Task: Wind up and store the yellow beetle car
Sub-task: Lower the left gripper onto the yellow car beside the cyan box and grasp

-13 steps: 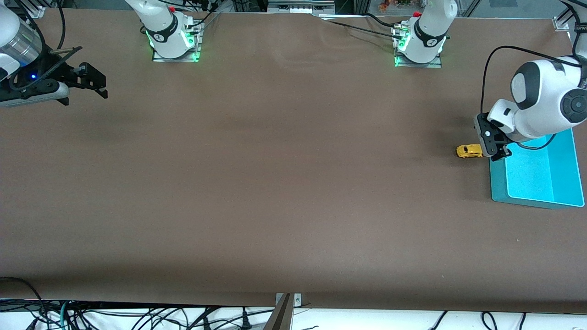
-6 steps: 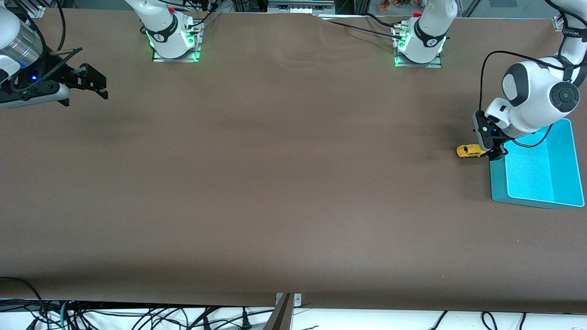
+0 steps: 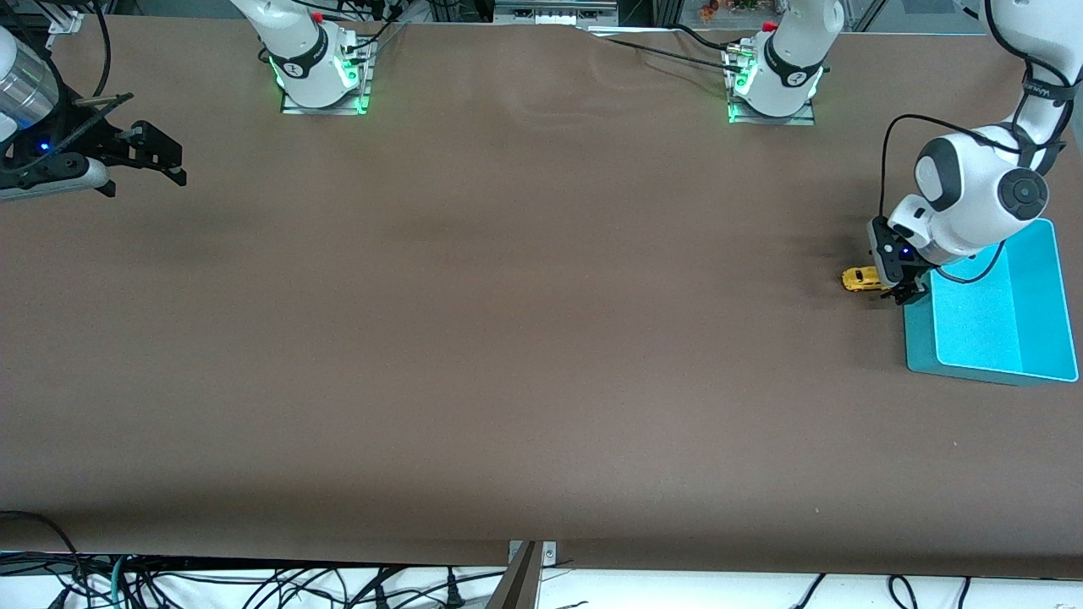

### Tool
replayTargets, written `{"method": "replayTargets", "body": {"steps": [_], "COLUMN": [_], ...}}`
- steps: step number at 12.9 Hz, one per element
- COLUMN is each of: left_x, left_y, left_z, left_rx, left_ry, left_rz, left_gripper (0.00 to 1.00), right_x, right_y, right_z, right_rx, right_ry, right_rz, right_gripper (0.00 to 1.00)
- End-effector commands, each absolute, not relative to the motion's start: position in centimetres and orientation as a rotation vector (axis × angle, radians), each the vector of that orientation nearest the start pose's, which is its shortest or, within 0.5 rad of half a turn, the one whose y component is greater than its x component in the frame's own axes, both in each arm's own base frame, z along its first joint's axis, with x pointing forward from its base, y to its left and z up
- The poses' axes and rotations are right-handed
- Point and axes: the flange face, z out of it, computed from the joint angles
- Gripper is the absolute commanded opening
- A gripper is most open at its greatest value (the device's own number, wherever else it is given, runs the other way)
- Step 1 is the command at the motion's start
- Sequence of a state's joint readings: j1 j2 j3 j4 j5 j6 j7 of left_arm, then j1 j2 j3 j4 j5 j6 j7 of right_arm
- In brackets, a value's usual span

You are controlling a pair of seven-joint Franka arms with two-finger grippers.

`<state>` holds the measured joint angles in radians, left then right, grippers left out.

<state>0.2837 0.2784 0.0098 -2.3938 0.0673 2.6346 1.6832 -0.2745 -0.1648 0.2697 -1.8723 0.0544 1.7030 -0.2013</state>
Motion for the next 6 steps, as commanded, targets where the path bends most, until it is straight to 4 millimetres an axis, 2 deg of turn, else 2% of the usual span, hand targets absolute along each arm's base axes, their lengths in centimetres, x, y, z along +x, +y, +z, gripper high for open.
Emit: {"method": "replayTargets", "body": {"steps": [1,6], "left_x": [46.74,46.5], "left_y": [14.04,13.85], "left_z": [19.47,18.7], "left_rx": [-2.308,-2.303], "left_ry": [2.116,2.117], "left_rz": [0.063,0.055], "left_gripper": [1.0,1.0], "right_x": [51.32,51.31], "right_y": [1.4,1.23], "right_z": [58.09,58.01], "right_rx": [-3.097,-3.102], "right_ry": [-0.318,-0.354], "right_rz": [0.008,0.011], "right_gripper": [1.0,1.0]}}
